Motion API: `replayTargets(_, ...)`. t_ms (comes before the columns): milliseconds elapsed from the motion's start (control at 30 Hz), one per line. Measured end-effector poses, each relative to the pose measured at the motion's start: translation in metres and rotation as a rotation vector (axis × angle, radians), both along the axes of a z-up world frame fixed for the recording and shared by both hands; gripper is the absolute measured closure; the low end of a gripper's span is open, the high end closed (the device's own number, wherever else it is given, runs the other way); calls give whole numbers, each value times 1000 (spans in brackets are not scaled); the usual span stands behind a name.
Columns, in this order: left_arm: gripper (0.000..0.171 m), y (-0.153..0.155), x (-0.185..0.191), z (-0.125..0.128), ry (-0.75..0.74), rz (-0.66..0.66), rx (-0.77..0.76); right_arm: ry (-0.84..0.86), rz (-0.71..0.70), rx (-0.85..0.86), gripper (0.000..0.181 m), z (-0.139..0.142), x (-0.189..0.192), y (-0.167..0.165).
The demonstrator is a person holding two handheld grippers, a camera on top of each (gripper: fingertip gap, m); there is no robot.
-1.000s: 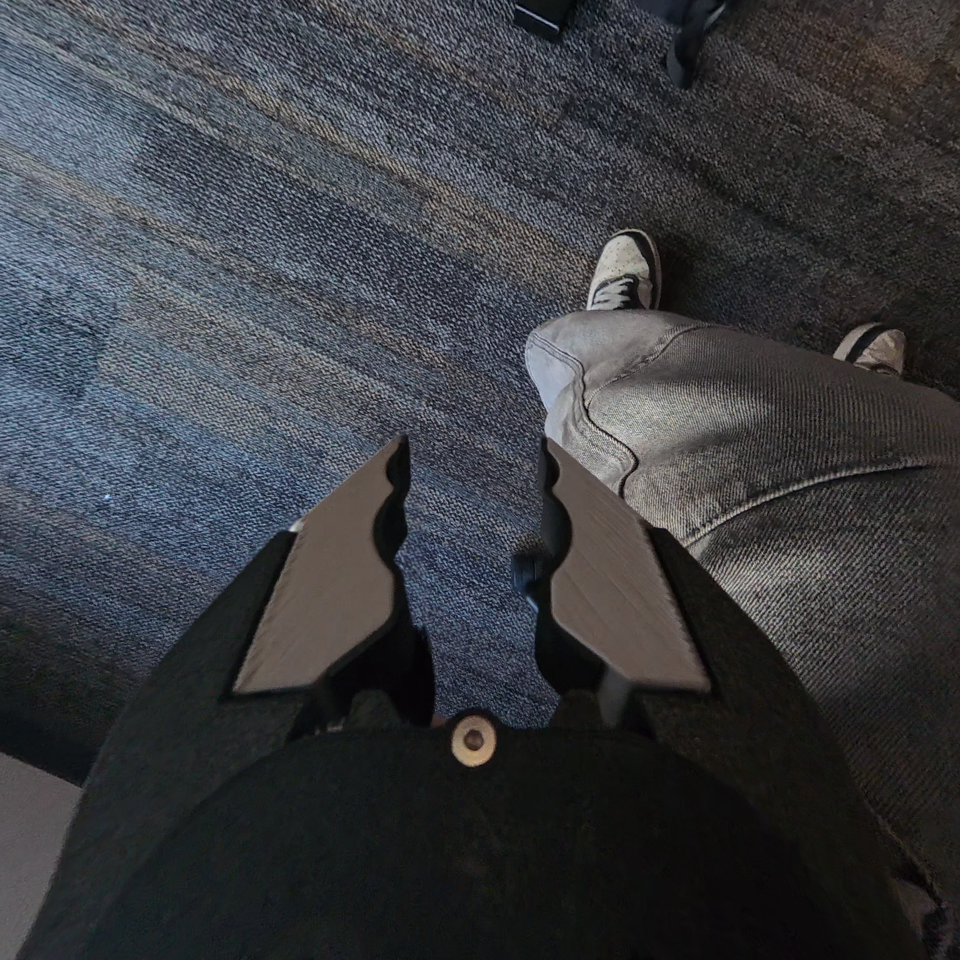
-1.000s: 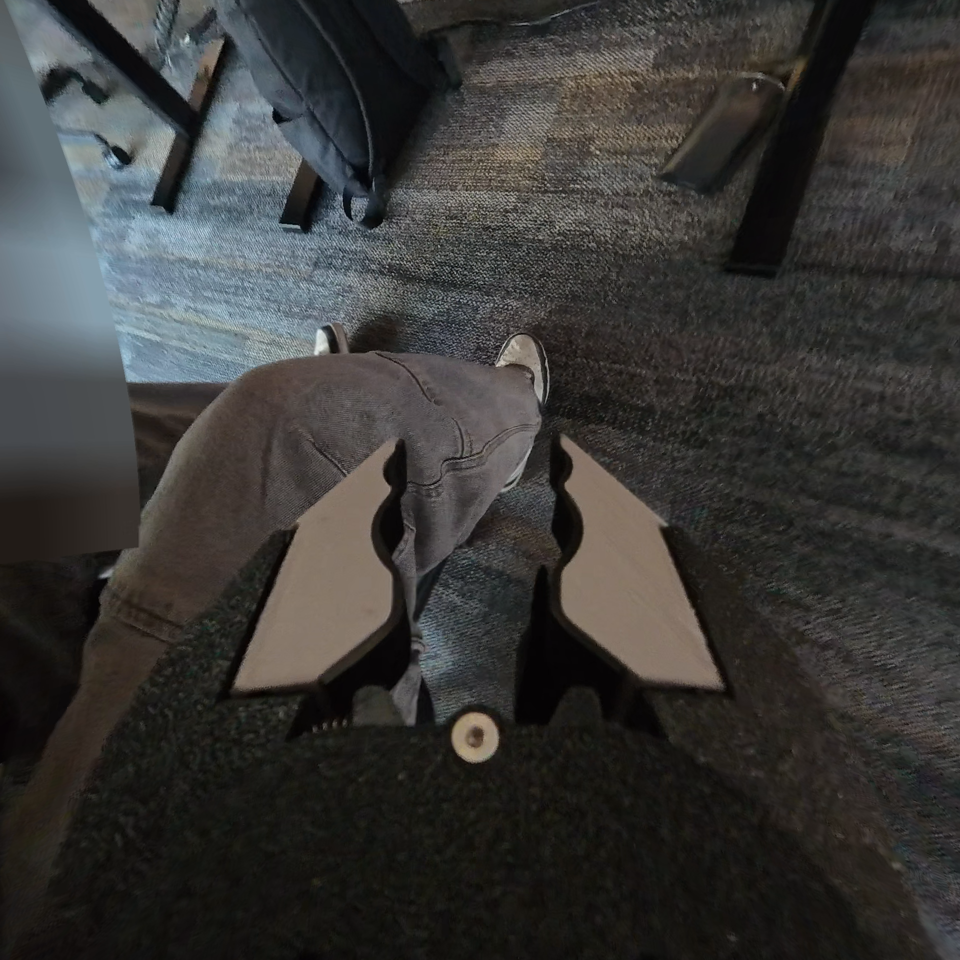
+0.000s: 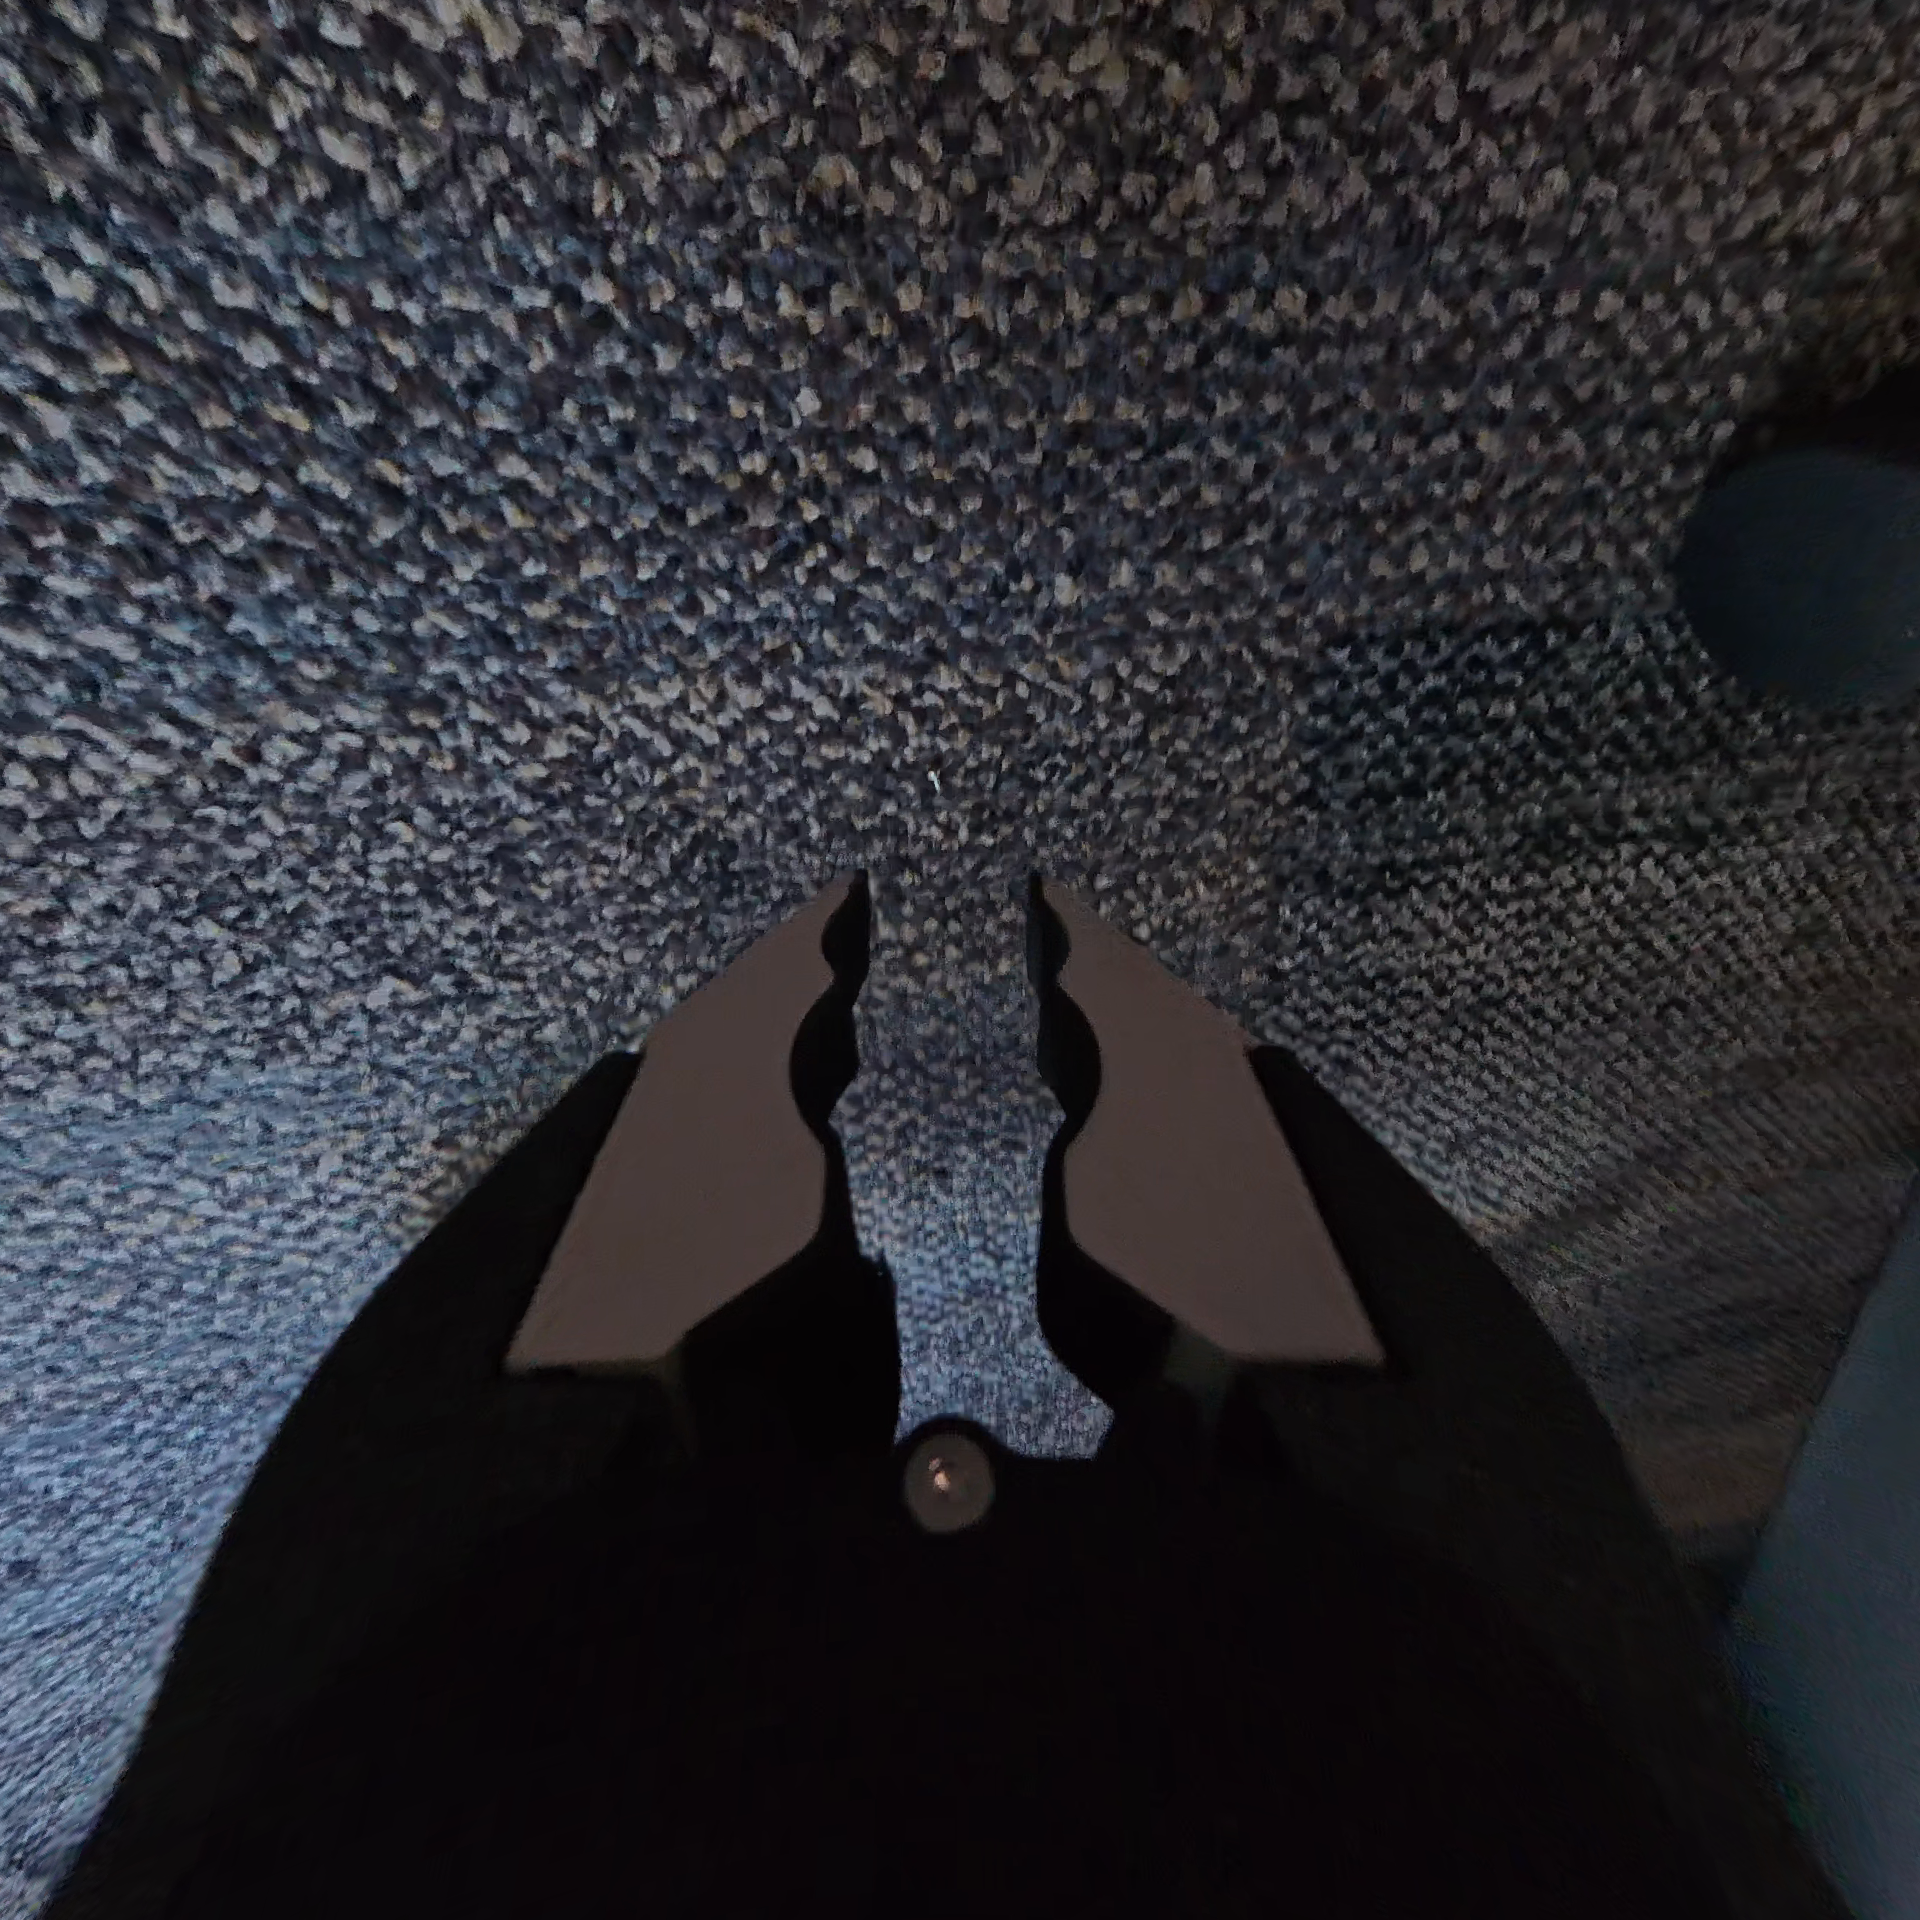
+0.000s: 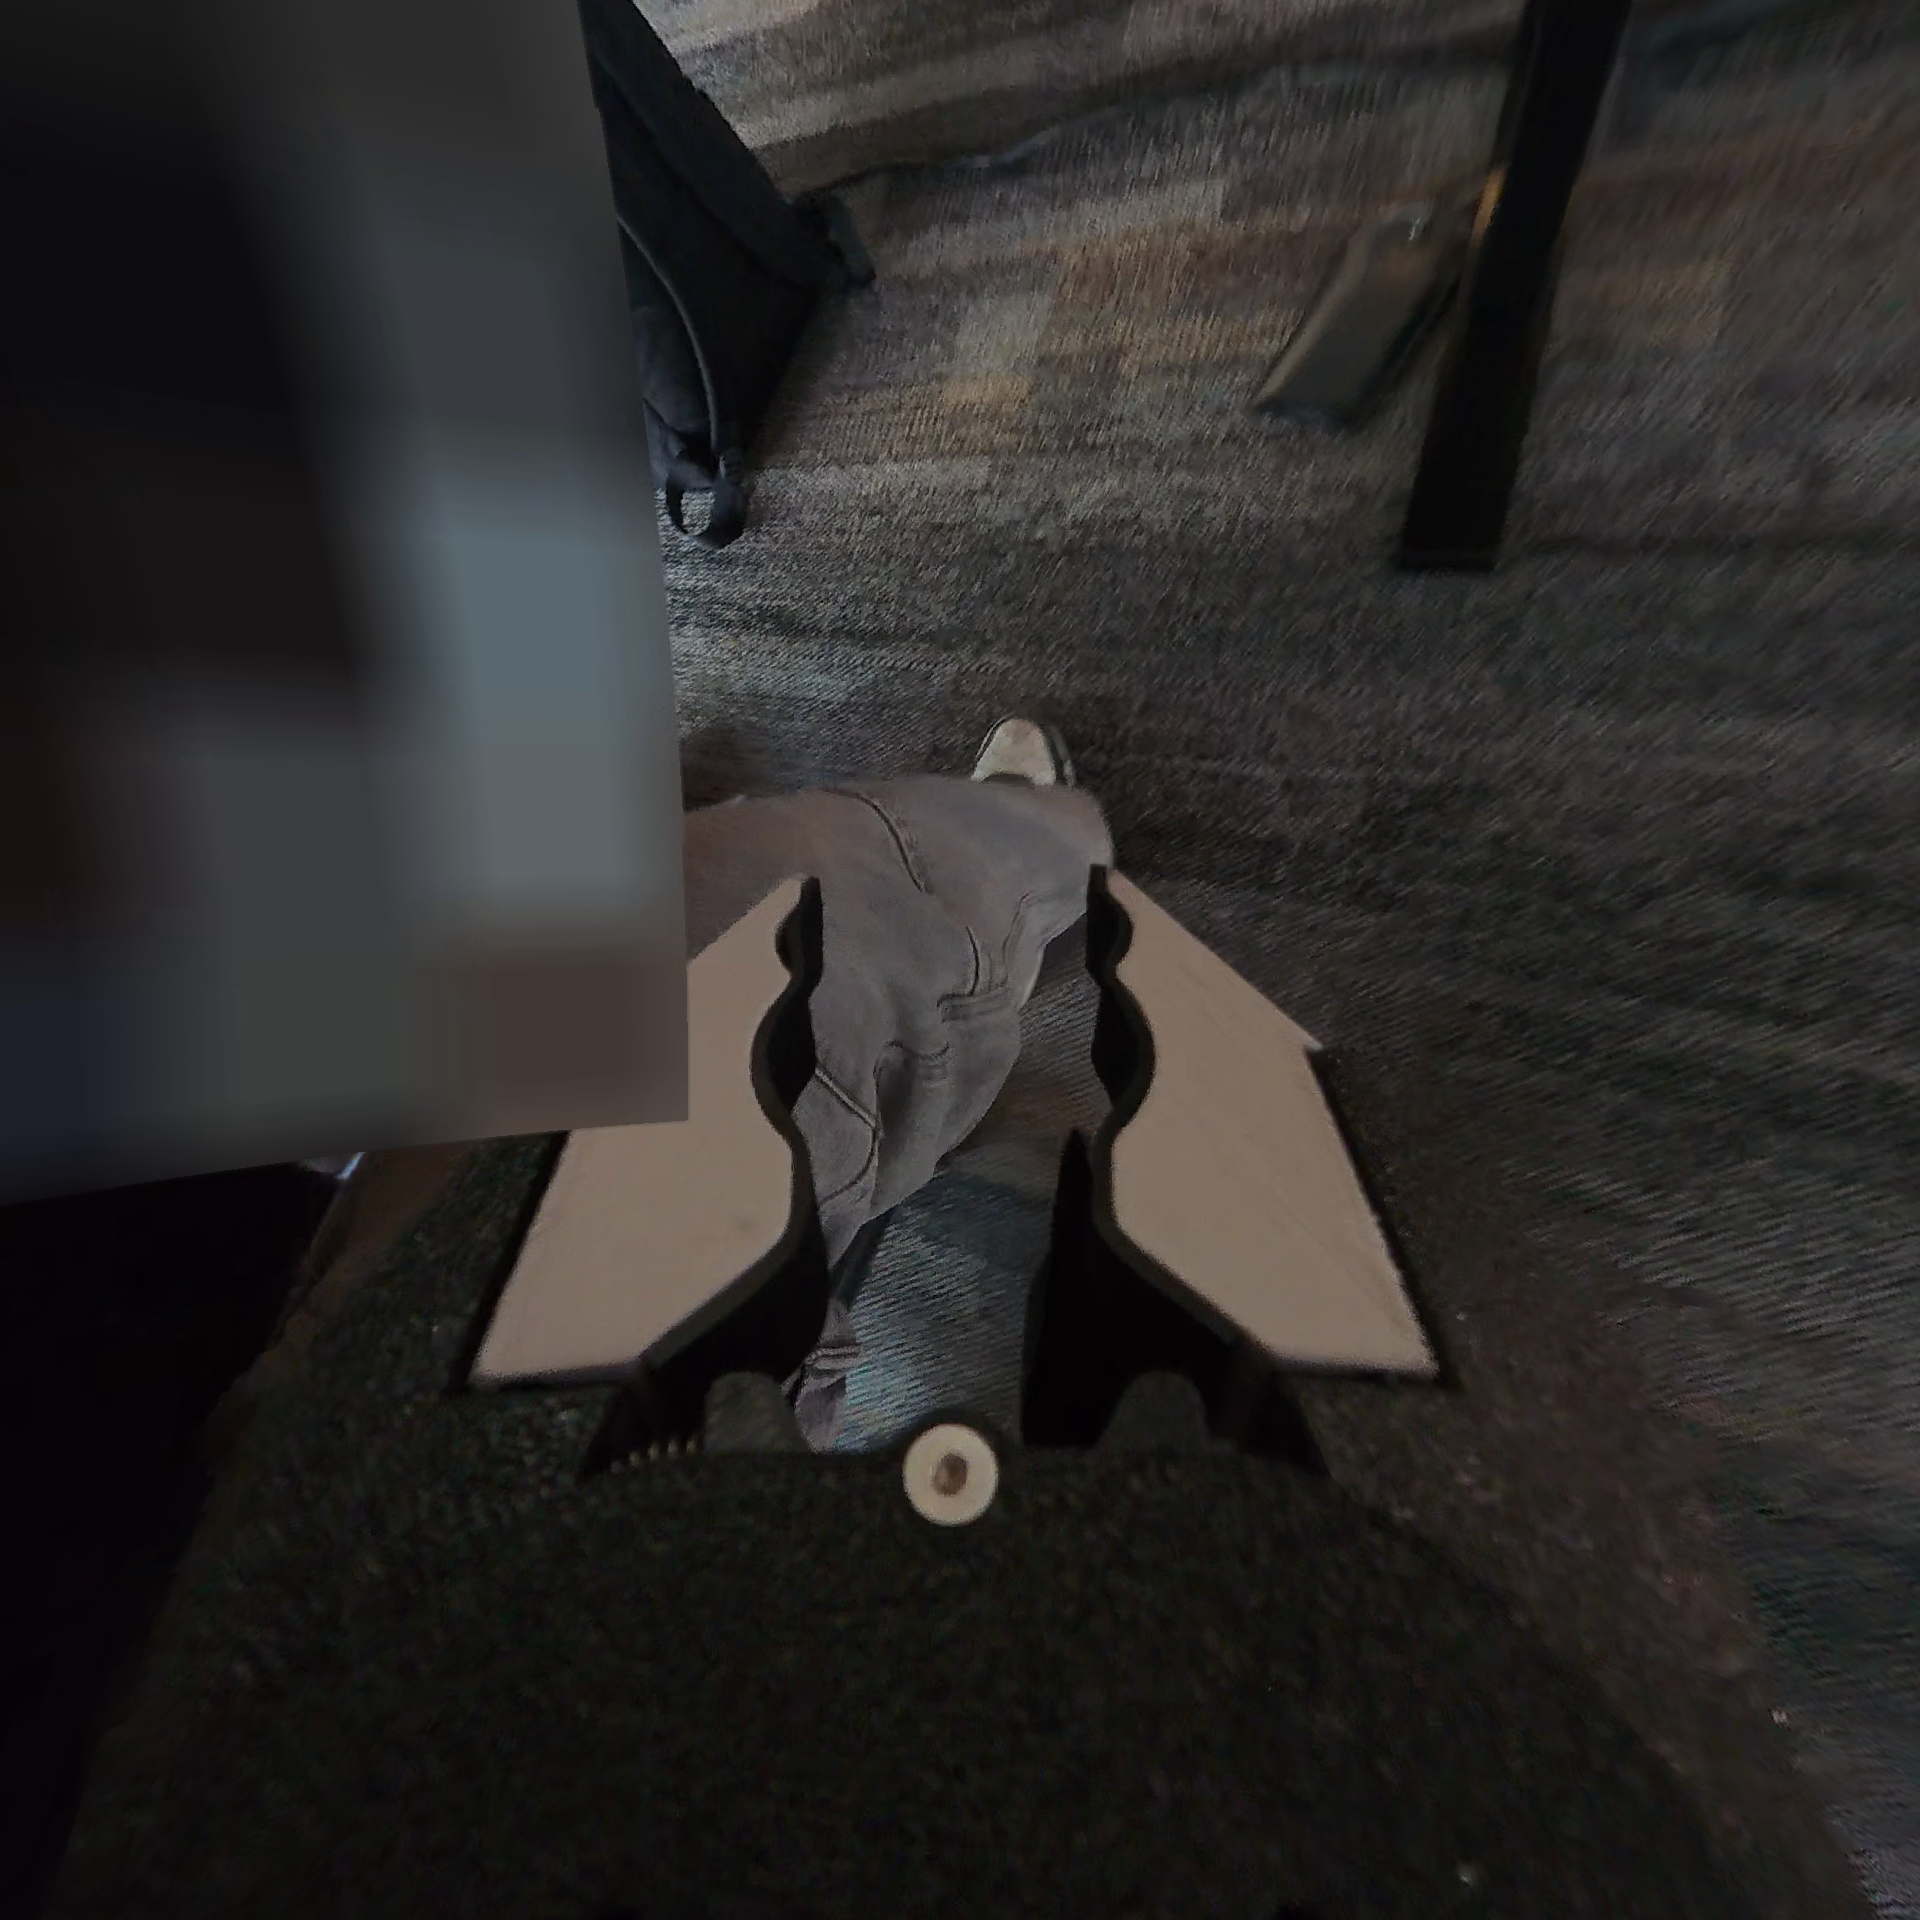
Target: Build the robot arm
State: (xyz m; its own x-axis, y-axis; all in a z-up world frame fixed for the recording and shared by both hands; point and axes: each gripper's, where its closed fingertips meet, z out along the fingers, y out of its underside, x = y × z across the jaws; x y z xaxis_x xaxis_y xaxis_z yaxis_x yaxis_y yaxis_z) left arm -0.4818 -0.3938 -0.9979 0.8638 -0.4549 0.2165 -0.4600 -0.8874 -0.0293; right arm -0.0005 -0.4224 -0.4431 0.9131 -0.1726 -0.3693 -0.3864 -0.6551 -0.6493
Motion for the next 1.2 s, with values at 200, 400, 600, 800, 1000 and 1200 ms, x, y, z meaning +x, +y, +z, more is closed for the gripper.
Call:
replayTargets(200,147,-1,4,-36,25,105,-12,17,-48,-73,131,-23,15,-11)
replayTargets(400,157,1,0,-39,49,73,59,44,-61,-122,133,-38,15,-16)
replayTargets(600,158,0,-1,-40,125,-11,105,64,-38,-146,133,-46,10,-10)
replayTargets(800,155,0,2,-39,121,9,99,61,-27,-178,134,-54,9,-11)
replayTargets(1000,163,-6,-1,-40,137,-6,76,85,-17,-197,134,-61,7,-12)
replayTargets(1200,164,2,12,-41,114,10,74,96,-14,-202,135,-62,6,-13)
